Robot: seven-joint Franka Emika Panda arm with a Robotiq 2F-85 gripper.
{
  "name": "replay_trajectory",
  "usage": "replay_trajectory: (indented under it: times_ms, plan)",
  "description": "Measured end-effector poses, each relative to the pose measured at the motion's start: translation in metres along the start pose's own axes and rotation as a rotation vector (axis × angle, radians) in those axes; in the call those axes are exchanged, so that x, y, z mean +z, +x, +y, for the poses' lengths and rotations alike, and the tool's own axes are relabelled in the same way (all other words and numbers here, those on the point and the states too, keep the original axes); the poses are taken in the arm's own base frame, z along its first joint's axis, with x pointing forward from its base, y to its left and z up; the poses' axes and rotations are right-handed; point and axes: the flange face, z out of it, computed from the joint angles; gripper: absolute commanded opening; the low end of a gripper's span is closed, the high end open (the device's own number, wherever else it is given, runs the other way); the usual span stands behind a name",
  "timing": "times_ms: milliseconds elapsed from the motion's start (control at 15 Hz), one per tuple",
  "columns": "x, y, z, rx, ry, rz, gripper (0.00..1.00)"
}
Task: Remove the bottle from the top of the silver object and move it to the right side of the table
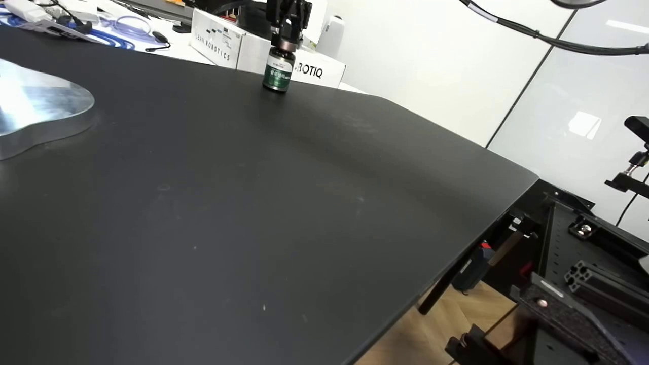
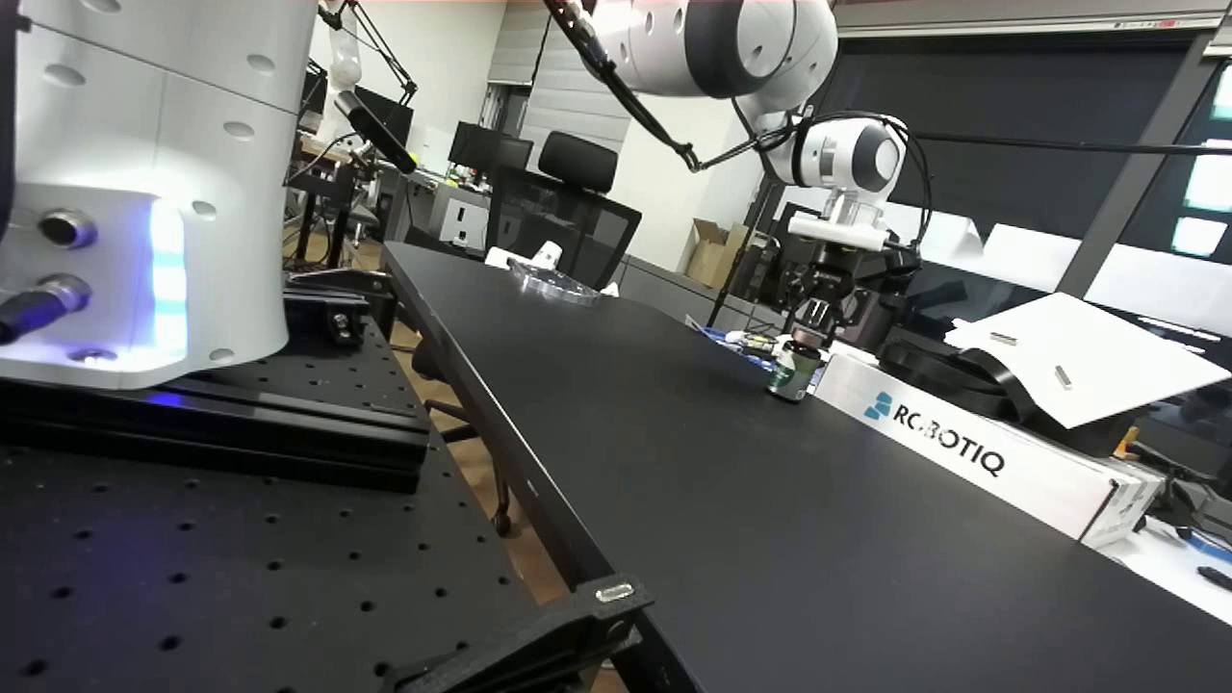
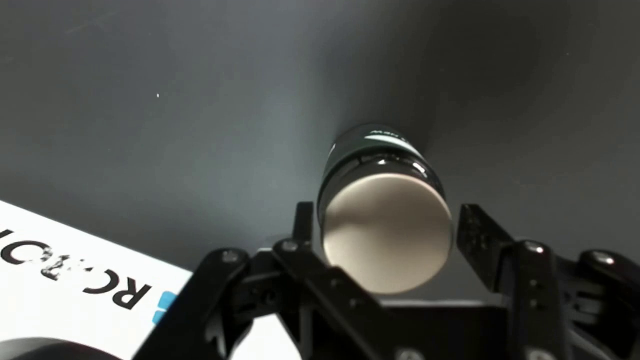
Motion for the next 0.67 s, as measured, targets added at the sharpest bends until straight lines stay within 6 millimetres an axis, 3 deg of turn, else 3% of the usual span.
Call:
replay_trajectory:
  times_ms: [267,667]
  plan:
    - [-0.006,0.000,0.003,0.001,0.006,0.010,1.00]
    - [-0.052,0.003,0.005,0.003,-0.004,0.063,1.00]
